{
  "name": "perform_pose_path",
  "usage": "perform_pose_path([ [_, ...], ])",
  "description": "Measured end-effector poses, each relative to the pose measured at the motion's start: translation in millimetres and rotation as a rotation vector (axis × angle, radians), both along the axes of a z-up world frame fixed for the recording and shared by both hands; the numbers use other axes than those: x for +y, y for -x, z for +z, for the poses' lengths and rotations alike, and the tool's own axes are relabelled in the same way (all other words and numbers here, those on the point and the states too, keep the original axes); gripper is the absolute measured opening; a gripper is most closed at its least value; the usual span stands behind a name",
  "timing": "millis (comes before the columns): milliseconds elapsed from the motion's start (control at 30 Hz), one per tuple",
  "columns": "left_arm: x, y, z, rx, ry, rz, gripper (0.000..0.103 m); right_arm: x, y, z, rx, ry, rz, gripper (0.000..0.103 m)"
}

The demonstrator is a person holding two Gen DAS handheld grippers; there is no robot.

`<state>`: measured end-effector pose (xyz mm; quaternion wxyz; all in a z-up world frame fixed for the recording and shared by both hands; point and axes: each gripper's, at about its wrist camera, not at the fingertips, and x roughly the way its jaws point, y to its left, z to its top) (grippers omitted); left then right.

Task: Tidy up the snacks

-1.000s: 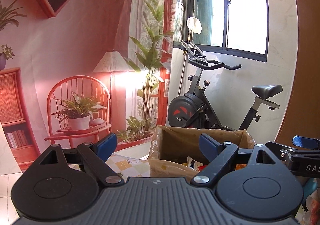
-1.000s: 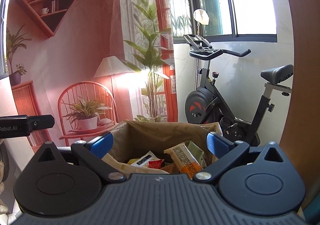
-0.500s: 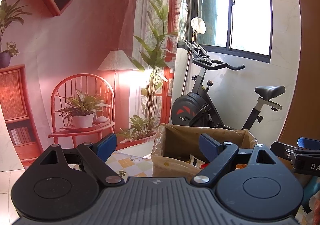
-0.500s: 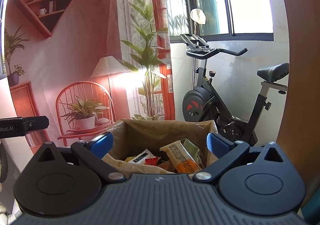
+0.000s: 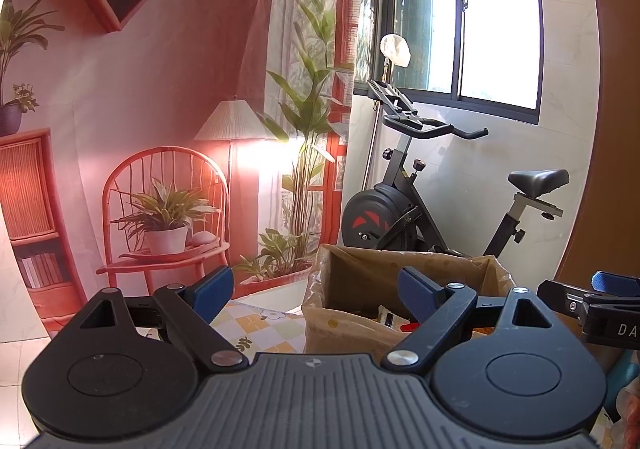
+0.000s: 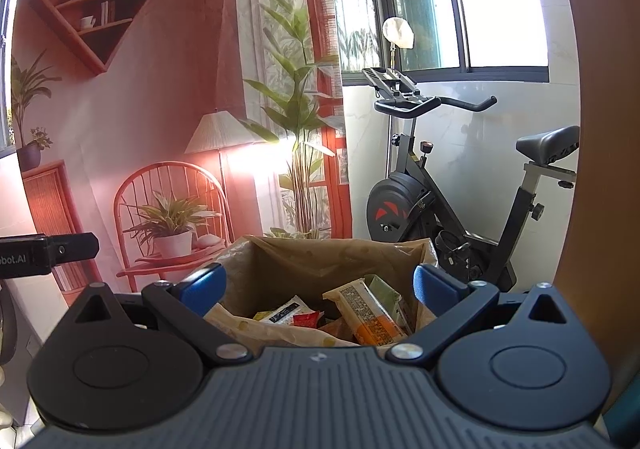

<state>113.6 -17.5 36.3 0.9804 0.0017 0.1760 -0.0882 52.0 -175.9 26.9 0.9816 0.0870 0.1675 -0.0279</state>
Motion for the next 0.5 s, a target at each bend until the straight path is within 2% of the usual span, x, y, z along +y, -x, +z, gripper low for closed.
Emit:
perform_pose_path([
  [500,9.7,-2.5,-2.6,0.013,0.040,-0.006,0.091,3.2,-0.3,0.5,0.001,0.002,0.001,0.102],
])
